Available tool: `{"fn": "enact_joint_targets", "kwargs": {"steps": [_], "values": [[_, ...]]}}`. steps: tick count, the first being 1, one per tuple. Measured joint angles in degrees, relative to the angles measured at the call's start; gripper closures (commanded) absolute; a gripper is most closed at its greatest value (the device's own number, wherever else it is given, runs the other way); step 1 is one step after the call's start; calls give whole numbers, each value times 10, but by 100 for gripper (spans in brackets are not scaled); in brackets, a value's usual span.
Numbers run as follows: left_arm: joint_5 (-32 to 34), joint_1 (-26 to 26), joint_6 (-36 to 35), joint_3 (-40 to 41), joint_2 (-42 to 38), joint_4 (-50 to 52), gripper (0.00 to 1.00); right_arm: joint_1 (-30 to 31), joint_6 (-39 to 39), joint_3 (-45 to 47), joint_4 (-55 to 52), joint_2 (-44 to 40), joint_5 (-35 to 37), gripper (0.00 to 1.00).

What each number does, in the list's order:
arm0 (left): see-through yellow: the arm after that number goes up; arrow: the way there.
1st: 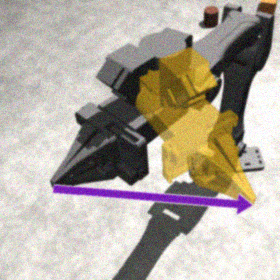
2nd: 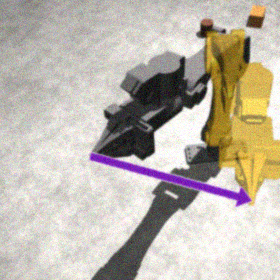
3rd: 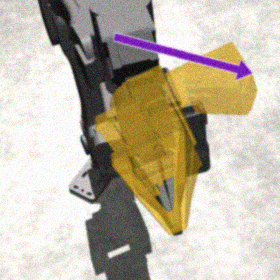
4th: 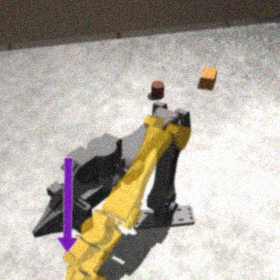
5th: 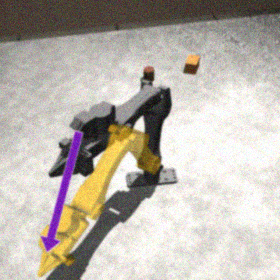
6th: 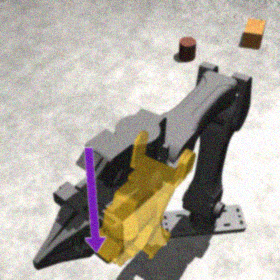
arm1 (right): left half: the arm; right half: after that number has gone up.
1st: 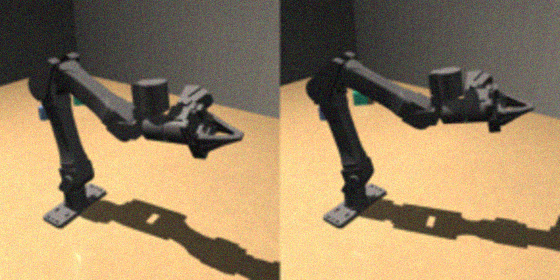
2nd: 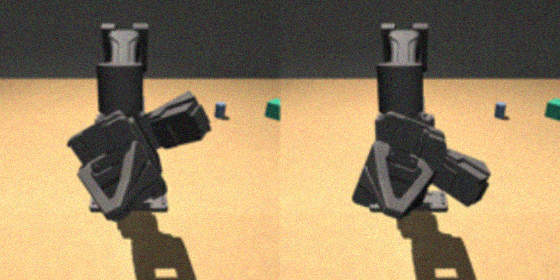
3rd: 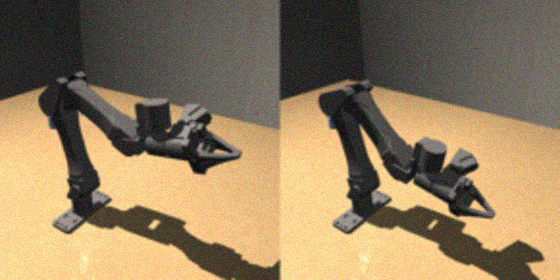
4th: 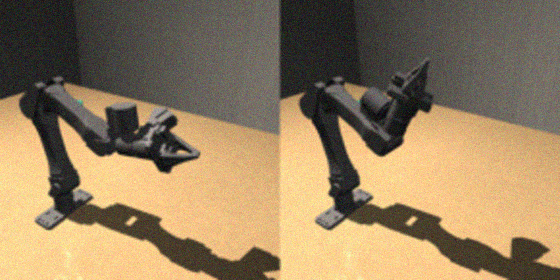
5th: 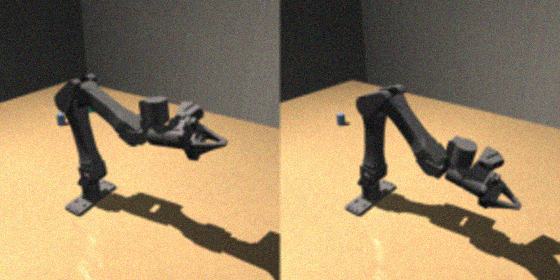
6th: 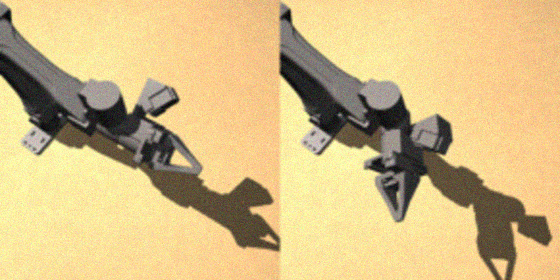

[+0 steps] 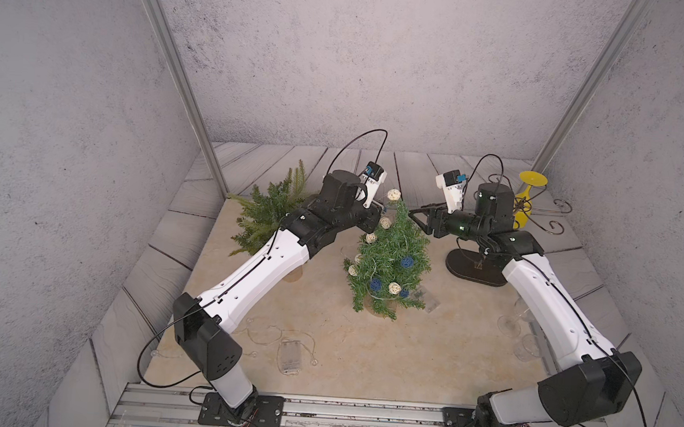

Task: Wrap string light around the christmas tree
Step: Wrap the light string around the Christmas tree.

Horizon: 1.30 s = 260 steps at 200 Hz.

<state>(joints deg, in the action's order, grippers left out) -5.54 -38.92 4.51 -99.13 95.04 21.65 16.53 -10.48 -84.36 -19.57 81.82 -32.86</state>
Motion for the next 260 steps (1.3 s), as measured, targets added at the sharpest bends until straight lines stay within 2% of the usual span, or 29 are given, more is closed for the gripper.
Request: {"fn": "enact_joint_targets", "kwargs": {"steps": [46,74,111,135,164,214,260], "values": [[-4,0,60,108,3,-35,100,0,-7,42,5,-42,30,44],[-17,0,89,136,-19,-44,100,0,-15,57,4,-58,54,43],[-42,-8,101,124,-70,-51,100,0,-18,63,6,-67,71,44],[-62,-14,104,91,-69,-53,100,0,-28,70,13,-68,70,44],[-67,-15,115,99,-66,-64,100,0,-39,92,17,-74,59,44],[-85,-29,125,90,5,-90,100,2,-84,159,37,-142,36,44],[-143,-30,110,8,60,-86,100,42,-97,181,59,-195,39,42]]}}
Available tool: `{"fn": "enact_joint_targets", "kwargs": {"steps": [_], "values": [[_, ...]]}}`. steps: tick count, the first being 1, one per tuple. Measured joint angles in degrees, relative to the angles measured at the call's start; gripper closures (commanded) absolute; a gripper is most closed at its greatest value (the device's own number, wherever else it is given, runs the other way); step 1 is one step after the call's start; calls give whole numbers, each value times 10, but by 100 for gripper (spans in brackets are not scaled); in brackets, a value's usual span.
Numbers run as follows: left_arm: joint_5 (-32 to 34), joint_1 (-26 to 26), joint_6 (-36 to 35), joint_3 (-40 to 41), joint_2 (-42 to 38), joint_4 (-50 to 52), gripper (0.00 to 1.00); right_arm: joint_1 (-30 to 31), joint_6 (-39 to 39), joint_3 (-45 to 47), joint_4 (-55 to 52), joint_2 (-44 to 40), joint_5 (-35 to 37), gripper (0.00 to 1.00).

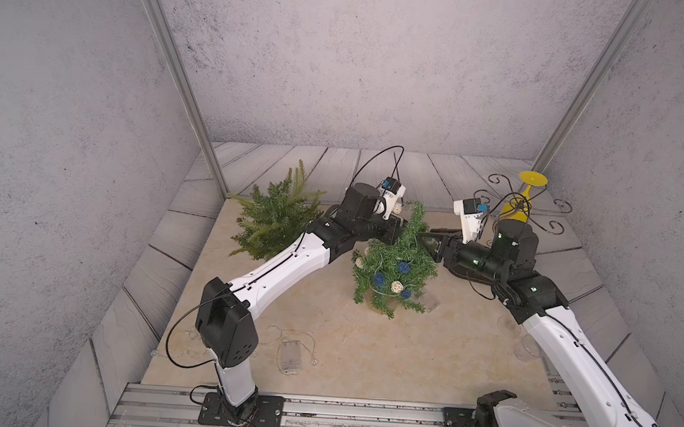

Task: Wrap string light around the christmas tree
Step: Wrap the light string around the Christmas tree.

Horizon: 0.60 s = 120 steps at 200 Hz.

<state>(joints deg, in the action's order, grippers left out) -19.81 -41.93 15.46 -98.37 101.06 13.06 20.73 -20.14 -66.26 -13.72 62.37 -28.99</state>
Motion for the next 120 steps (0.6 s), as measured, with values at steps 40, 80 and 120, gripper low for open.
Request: {"fn": "enact_joint_targets", "kwargs": {"steps": [40,80,120], "values": [[-66,0,-31,-64,32,12,100,35,5,-7,6,7,12,37],[-63,9,-68,-30,8,27,100,46,11,-38,14,52,96,67],[-76,9,-81,-1,-41,32,100,47,19,-31,18,52,138,73]]}}
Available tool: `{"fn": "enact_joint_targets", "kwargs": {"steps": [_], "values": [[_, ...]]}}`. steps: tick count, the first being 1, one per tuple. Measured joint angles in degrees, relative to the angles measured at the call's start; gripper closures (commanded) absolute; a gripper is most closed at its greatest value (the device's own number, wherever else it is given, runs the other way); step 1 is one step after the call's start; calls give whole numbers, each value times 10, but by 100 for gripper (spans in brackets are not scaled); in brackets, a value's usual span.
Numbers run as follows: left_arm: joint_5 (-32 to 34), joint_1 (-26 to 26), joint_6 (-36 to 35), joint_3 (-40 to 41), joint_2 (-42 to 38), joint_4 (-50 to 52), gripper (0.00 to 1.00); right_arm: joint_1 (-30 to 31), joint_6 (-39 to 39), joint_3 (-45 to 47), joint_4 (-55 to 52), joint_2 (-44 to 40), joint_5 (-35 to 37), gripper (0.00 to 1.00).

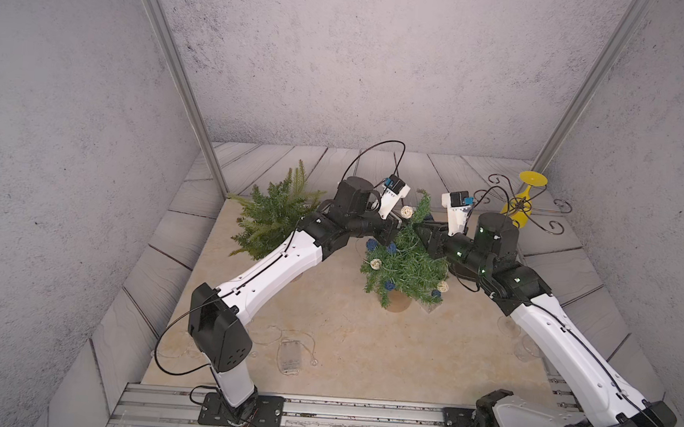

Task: Wrap string light around the christmas tree
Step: Wrap the light string around the Christmas tree.

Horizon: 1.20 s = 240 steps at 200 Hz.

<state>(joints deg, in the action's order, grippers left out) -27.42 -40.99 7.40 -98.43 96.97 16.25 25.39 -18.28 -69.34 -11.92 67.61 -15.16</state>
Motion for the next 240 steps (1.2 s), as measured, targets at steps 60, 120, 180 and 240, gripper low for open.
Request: {"fn": "enact_joint_targets", "kwargs": {"steps": [60,120,180,240], "values": [[-8,-3,25,20,-10,2,98,0,21,2,-4,0,12,58],[27,-1,56,61,-10,-14,59,0,18,5,-2,-1,-2,61],[-7,7,61,61,14,-65,63,20,14,18,1,-6,3,72],[-1,11,73,71,18,-85,27,26,8,37,4,-13,33,66]]}}
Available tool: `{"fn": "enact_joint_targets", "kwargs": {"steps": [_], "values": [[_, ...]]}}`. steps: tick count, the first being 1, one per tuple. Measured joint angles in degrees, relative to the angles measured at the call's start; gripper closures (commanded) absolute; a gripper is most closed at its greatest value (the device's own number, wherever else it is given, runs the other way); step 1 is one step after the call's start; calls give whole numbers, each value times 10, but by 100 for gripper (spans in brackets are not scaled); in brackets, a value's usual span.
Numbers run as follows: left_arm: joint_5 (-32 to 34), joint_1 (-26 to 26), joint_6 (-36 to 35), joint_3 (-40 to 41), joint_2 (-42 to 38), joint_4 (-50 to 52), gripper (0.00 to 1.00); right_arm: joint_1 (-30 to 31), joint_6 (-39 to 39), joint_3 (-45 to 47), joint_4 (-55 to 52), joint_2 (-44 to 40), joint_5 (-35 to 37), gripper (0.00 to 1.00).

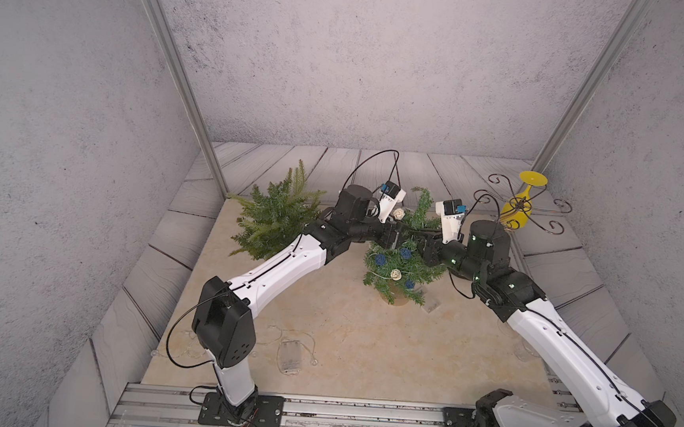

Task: Wrap string light around the christmas tree
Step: Wrap the light string around the Christmas tree.

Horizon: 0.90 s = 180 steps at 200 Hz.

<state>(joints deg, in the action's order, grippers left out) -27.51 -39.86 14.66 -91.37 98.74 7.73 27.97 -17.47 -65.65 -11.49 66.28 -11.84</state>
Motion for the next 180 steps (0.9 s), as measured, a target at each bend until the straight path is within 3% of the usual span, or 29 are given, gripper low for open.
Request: {"fn": "enact_joint_targets", "kwargs": {"steps": [56,102,116,145,161,180], "values": [[64,2,-28,-20,-59,61,18,0,-11,3,9,-16,1,47],[110,3,-30,-36,-83,95,18,0,-7,3,-21,-72,26,35],[129,3,-30,-35,-94,106,17,0,-7,3,-43,-85,41,25],[151,3,-31,17,-162,122,14,0,-12,3,-99,-121,71,5],[160,3,-33,68,-223,123,11,-1,-15,5,-134,-147,87,0],[178,3,-35,138,-307,123,9,-3,-23,36,-144,-188,101,1]]}}
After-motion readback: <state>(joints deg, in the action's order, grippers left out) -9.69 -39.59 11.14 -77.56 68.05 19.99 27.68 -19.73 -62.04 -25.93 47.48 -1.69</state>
